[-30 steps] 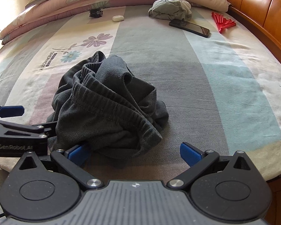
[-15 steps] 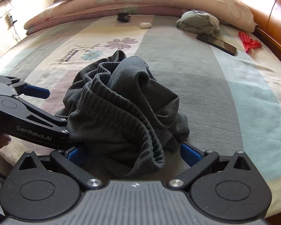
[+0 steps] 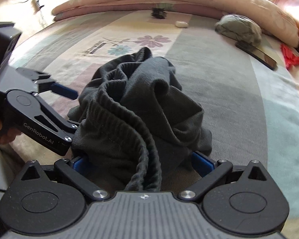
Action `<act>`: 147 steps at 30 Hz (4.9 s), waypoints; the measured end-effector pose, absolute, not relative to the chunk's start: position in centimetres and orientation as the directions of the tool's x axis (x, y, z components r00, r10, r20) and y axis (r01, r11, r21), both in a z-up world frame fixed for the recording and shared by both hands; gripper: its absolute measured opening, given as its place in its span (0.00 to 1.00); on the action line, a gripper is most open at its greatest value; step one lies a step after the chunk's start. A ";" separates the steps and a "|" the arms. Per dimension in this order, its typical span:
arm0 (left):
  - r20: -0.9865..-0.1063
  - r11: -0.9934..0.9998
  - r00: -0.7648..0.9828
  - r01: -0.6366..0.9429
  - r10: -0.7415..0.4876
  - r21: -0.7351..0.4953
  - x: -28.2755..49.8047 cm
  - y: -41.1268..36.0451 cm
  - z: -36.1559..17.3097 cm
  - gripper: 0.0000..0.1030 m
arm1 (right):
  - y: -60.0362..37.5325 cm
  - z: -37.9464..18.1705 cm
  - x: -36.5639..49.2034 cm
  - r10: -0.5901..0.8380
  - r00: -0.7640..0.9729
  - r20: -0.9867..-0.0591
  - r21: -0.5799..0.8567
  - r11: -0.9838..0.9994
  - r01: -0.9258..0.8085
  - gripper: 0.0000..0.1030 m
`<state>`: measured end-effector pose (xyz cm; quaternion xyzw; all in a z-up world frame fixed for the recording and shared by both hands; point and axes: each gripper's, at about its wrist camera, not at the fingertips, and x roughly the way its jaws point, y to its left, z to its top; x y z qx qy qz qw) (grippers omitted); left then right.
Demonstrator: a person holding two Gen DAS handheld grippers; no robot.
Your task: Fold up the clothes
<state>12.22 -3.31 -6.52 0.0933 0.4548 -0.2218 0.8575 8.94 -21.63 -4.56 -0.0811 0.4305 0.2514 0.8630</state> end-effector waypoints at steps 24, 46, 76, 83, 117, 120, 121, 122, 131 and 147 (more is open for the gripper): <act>-0.890 0.749 0.288 0.657 -0.353 -0.084 16.8 -1.3 4.2 0.99 | -19.4 7.6 13.0 0.229 0.342 -0.911 0.067 0.902 -0.425 0.88; -0.951 0.806 0.239 0.592 -0.198 -0.018 22.0 -1.5 5.3 0.78 | -14.6 1.8 19.4 0.305 0.217 -0.927 0.173 0.864 -0.473 0.35; -0.931 0.736 0.266 0.677 -0.250 -0.004 26.4 -5.6 3.7 0.80 | -22.7 4.1 23.3 0.189 0.323 -0.927 0.075 0.939 -0.335 0.10; -0.924 0.728 0.266 0.685 -0.273 -0.018 27.4 -6.3 1.9 0.80 | -25.9 3.3 25.8 0.088 0.373 -0.924 -0.036 0.949 -0.312 0.10; -0.907 0.731 0.253 0.677 -0.338 -0.084 28.5 -9.6 0.2 0.80 | -41.7 -3.7 35.4 -0.186 0.343 -0.921 -0.207 0.978 -0.026 0.11; -0.908 0.728 0.247 0.680 -0.338 -0.086 28.2 -9.3 0.6 0.80 | -41.8 -3.6 35.4 -0.179 0.342 -0.922 -0.194 0.981 -0.009 0.15; -0.909 0.728 0.245 0.680 -0.337 -0.087 28.0 -9.2 0.7 0.80 | -41.7 -3.2 35.2 -0.176 0.351 -0.920 -0.193 0.981 -0.012 0.16; -0.910 0.727 0.243 0.681 -0.337 -0.088 27.8 -9.0 0.9 0.80 | -41.6 -2.7 35.1 -0.176 0.359 -0.917 -0.195 0.981 -0.016 0.17; -0.920 0.717 0.166 0.680 -0.355 -0.154 24.7 -8.4 2.0 0.80 | -39.3 1.5 33.1 -0.088 0.428 -0.900 -0.125 0.990 -0.059 0.23; -0.935 0.730 0.133 0.664 -0.328 -0.162 20.3 -9.2 0.7 0.44 | -30.0 0.3 27.2 0.249 0.312 -0.917 0.150 0.939 -0.309 0.38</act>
